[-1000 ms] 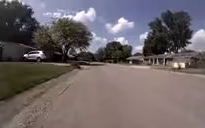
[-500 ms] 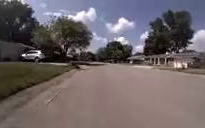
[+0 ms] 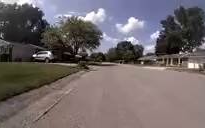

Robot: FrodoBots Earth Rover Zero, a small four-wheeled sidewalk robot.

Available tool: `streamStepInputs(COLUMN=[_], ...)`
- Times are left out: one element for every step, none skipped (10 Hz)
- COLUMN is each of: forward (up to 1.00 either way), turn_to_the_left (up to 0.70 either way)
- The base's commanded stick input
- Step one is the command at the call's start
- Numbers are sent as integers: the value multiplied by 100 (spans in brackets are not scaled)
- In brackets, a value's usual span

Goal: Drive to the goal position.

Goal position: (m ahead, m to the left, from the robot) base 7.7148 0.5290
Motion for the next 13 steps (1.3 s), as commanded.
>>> streamStepInputs(forward=[100,100,100,100,100,100,100,100,100,100,100,100,100], turn_to_the_left=[3,3,3,2,2,2,2,2,3,3,2,3,2])
